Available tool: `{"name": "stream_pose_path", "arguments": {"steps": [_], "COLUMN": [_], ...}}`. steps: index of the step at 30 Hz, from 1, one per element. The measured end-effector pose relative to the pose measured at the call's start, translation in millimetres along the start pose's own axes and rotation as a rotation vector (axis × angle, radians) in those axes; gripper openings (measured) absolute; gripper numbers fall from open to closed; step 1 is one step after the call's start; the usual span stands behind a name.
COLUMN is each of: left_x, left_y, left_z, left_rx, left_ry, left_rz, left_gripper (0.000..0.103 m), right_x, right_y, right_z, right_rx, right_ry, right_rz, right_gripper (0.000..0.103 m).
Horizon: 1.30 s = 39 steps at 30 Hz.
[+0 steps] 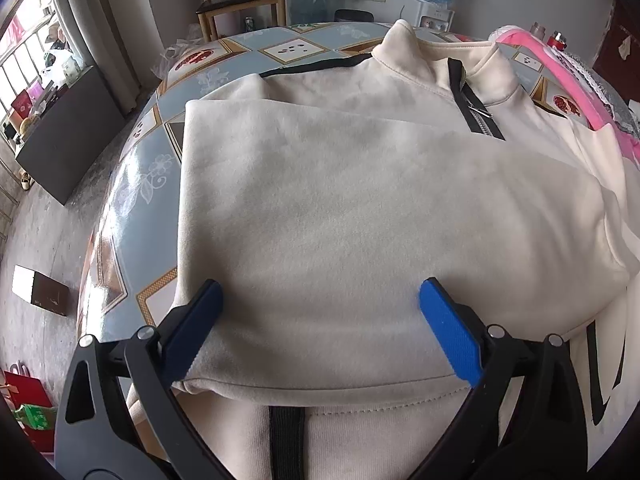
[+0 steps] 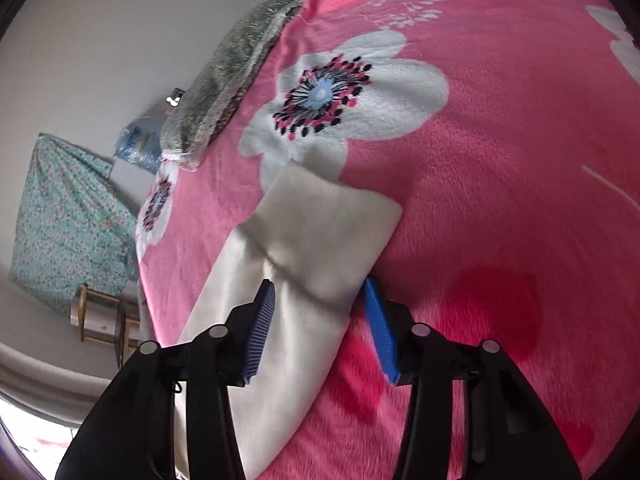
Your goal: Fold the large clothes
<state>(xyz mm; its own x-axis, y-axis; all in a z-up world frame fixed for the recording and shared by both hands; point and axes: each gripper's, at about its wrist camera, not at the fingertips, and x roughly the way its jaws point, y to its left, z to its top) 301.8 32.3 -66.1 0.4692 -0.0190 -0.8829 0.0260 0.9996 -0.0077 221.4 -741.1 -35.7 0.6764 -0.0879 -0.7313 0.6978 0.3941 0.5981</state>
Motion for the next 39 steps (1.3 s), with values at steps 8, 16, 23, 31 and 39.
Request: {"name": "stream_pose_path", "arguments": {"steps": [8, 16, 23, 31, 39], "left_x": [0.3, 0.9, 1.4, -22.1, -70.0], "left_y": [0.2, -0.5, -0.5, 14.2, 42.5], "left_z": [0.4, 0.5, 1.4, -3.1, -30.9], "left_rx": [0.0, 0.002, 0.003, -0.016, -0.026], "left_ry": [0.002, 0.001, 0.009, -0.023, -0.123], "left_rz": [0.0, 0.0, -0.002, -0.047, -0.122], "left_gripper": [0.096, 0.096, 0.096, 0.095, 0.095], "right_x": [2.7, -100.5, -199.8, -202.0, -71.4], "right_y": [-4.5, 83.9, 221.3, 351.9, 383.5], "right_z": [6.2, -18.3, -88.0, -235.7, -453.5], "right_rx": [0.025, -0.231, -0.529, -0.832, -1.091], "right_ry": [-0.021, -0.149, -0.201, -0.06, 0.292], "right_rz": [0.013, 0.145, 0.38, 0.576, 0.491], "right_gripper": [0.014, 0.013, 0.013, 0.013, 0.014]}}
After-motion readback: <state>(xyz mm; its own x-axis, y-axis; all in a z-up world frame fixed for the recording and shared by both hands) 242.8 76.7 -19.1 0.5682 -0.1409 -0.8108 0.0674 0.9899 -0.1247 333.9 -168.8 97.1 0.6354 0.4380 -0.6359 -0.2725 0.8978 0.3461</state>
